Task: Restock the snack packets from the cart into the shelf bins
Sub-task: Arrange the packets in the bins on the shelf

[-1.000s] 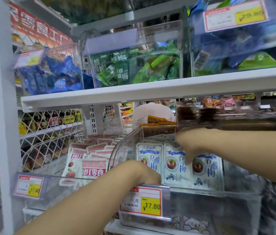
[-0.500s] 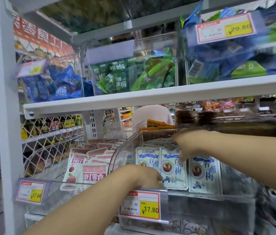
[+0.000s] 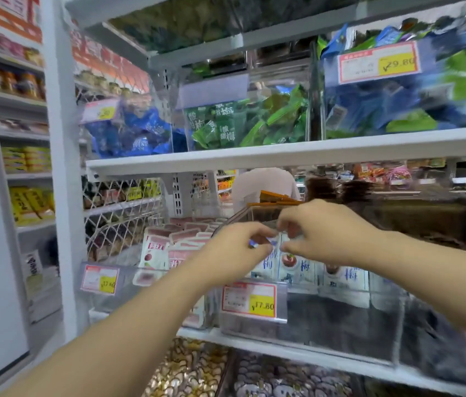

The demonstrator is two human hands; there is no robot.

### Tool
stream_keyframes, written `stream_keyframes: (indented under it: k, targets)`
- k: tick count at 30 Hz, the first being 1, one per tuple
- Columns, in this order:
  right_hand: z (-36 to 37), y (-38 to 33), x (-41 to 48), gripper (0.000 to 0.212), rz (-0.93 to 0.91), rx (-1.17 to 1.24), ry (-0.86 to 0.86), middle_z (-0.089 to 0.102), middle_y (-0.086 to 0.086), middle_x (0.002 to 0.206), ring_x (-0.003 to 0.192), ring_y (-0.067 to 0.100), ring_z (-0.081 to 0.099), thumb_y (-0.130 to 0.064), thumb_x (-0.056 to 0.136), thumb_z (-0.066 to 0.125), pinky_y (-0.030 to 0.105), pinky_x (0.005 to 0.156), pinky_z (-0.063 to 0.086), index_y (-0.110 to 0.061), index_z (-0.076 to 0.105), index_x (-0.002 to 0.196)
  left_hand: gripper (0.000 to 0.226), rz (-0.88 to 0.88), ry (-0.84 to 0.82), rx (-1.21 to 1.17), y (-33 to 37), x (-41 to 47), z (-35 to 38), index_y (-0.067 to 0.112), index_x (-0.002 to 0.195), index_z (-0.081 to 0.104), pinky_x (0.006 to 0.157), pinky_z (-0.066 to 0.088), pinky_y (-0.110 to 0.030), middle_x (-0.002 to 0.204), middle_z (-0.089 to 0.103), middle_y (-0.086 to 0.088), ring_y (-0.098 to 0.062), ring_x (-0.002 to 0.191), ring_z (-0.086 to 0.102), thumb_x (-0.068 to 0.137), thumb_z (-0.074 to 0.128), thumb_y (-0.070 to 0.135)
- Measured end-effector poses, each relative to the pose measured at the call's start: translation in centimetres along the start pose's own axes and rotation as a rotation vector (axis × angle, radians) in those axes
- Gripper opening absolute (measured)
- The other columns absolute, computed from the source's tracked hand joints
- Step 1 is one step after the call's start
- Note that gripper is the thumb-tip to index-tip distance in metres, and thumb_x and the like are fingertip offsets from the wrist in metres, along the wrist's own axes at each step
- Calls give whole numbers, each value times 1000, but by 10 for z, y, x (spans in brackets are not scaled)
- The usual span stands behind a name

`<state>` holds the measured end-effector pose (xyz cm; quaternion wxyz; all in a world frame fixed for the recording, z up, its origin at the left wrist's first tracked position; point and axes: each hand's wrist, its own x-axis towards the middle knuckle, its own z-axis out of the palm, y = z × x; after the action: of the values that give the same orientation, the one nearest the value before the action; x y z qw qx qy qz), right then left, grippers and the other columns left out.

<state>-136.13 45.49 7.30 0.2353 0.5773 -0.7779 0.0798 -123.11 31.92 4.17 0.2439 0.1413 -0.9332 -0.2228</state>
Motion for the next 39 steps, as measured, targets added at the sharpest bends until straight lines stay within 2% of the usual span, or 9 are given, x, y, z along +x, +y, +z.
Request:
stream_keyframes:
  k: [6, 10, 14, 16, 20, 29, 31, 34, 39]
  targets:
    - [19, -78, -47, 22, -97, 429, 186, 61, -22, 71, 58, -7, 49, -48, 81, 69, 31, 65, 49, -32, 68, 96, 18, -52, 188, -222, -10, -102, -9, 18, 113, 70, 87, 55, -32, 106, 73, 2, -14, 94, 71, 99, 60, 13]
    - [53, -142, -73, 23, -185, 662, 90, 60, -27, 62, 61, -3, 57, -51, 75, 64, 26, 59, 44, -32, 67, 87, 20, -142, 189, -261, -32, -182, -11, 9, 115, 69, 88, 55, -29, 104, 73, -5, -16, 95, 70, 100, 57, 4]
    - [108, -209, -97, 14, -229, 804, -64, 66, -17, 74, 65, -2, 54, -35, 81, 72, 36, 71, 53, -28, 73, 93, 19, -316, 186, -137, -74, -271, -5, 20, 117, 70, 81, 55, -24, 102, 74, 6, -7, 91, 71, 100, 61, 20]
    - [137, -245, -106, 25, -281, 839, -183, 64, -20, 75, 68, -2, 56, -45, 77, 64, 36, 72, 54, -31, 71, 96, 16, -406, 219, -108, -96, -316, -6, 26, 111, 71, 78, 56, -24, 98, 73, 7, -6, 85, 71, 99, 63, 20]
    - [189, -297, -114, 28, -411, 751, -458, 69, -16, 91, 79, 3, 61, -40, 83, 67, 33, 76, 53, -30, 67, 109, 16, -613, 185, 35, -135, -385, -15, 34, 113, 67, 72, 56, -24, 103, 71, 15, 2, 84, 69, 100, 61, 28]
    - [265, -328, -115, 56, -413, 196, -845, 57, 10, 119, 97, 27, 63, -45, 85, 67, 40, 79, 57, -15, 48, 129, 36, -755, 26, 181, -179, -419, -14, 32, 136, 59, 94, 55, -32, 124, 66, 17, -1, 104, 63, 100, 57, 38]
    - [266, -331, -115, 44, -425, 136, -848, 60, 12, 115, 92, 26, 65, -24, 88, 65, 38, 72, 58, -11, 51, 128, 38, -754, 8, 181, -180, -417, -11, 33, 138, 56, 93, 55, -31, 125, 65, 16, -1, 103, 63, 100, 56, 40]
    - [267, -334, -112, 20, -425, 112, -747, 60, 9, 91, 76, 25, 61, 6, 82, 52, 36, 58, 50, -12, 57, 88, 38, -764, 26, 156, -183, -419, -11, 34, 137, 56, 93, 53, -26, 126, 64, 17, 3, 102, 61, 100, 57, 40]
    - [262, -313, -96, 9, -226, 468, -548, 63, 1, 74, 67, 16, 61, -21, 85, 65, 26, 54, 39, -17, 61, 78, 28, -772, 43, 80, -177, -419, -12, 36, 126, 64, 89, 54, -25, 115, 67, 22, 8, 96, 61, 99, 57, 40]
